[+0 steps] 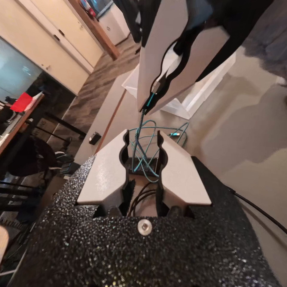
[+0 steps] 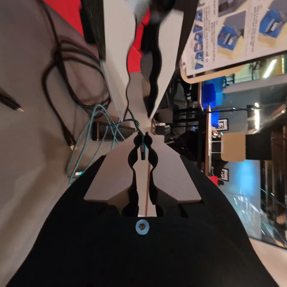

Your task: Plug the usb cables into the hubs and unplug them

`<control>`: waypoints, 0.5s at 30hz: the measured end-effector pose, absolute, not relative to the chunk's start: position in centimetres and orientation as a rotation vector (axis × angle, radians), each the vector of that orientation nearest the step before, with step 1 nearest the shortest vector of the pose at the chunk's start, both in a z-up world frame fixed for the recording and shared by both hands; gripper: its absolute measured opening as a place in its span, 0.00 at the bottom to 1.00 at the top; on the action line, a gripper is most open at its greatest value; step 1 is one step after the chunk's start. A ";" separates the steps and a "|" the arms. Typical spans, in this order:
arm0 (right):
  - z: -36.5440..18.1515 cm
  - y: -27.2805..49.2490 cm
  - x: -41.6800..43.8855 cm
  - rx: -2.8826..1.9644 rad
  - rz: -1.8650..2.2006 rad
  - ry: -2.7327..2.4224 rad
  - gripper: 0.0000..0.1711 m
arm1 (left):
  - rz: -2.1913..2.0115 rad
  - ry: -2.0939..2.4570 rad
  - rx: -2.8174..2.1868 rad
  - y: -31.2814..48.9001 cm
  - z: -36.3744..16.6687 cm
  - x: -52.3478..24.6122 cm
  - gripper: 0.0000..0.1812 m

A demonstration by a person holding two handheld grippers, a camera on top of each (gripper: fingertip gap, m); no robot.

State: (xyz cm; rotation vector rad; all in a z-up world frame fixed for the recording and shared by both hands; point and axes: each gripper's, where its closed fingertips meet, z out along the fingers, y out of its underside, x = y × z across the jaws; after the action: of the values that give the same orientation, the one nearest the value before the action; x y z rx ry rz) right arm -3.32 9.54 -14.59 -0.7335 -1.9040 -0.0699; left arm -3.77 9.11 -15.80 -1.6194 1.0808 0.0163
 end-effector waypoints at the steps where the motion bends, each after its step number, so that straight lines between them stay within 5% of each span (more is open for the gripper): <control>1: -14.8 8.9 -3.4 -0.733 -0.032 -1.921 0.02 | 0.010 1.098 -1.632 9.5 -16.6 -3.5 0.19; 7: -13.8 7.5 -3.3 -0.795 0.208 -1.834 0.06 | -0.071 1.023 -1.596 10.2 -17.7 -3.0 0.02; 11: -9.9 6.6 -3.4 -0.826 0.601 -1.512 0.20 | -0.396 0.835 -1.444 9.2 -15.2 -2.6 0.02; 15: -9.0 5.2 -3.2 -0.873 1.000 -1.356 0.21 | -0.758 0.746 -1.234 6.8 -13.0 -2.2 0.01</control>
State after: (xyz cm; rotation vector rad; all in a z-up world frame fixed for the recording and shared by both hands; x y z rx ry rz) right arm -3.24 5.20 -9.01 -0.8734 -1.3561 0.9997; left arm -2.25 6.82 -13.05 -1.2342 0.7463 -0.7579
